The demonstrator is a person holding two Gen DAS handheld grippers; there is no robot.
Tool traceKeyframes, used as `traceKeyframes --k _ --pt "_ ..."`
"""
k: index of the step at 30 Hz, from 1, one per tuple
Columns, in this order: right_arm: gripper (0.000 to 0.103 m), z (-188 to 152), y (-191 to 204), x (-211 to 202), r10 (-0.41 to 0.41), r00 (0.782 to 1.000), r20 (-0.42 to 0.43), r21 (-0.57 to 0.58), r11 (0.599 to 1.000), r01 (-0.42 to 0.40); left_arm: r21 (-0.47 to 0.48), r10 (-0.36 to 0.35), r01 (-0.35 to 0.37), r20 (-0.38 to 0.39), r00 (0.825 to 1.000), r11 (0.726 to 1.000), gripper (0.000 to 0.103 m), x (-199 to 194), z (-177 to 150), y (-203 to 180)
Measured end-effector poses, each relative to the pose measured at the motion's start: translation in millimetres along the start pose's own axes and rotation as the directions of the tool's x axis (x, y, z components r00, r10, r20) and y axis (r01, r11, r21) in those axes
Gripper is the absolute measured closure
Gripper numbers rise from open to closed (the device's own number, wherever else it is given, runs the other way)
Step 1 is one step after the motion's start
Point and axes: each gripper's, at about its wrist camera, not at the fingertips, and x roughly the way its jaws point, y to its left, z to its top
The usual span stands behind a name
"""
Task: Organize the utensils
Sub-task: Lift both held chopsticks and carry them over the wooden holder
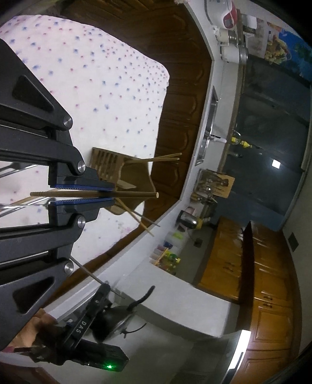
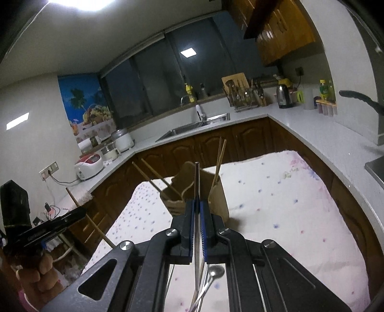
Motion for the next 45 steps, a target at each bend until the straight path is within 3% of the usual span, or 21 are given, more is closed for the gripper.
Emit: traceKeyframes --k 15,27,37,45 --pt "0.098 52.3 -6.5 29.0 0.018 0.995 0.100 0.006 1.000 -0.018 -0.039 0.018 -0.013 0.134 0.991 0.999 0.099 31.2 39.4 25.2" --pt "0.098 90.1 -1.6 66.3 0.001 0.979 0.204 -0.035 0.999 0.006 -0.038 0.049 -0.040 0.285 0.957 0.998 0.099 84.7 55.5 38.0" --pt "0.098 73.4 -14.8 114.0 -0.064 0.975 0.213 -0.019 0.997 0.070 -0.093 0.125 -0.103 0.276 0.953 0.990 0.099 169.3 19.7 49.9" --pt "0.098 46.7 -32.0 143.1 -0.083 0.983 0.161 0.047 0.996 0.077 -0.122 0.148 -0.124 0.217 0.965 0.985 0.099 224.3 4.7 53.2"
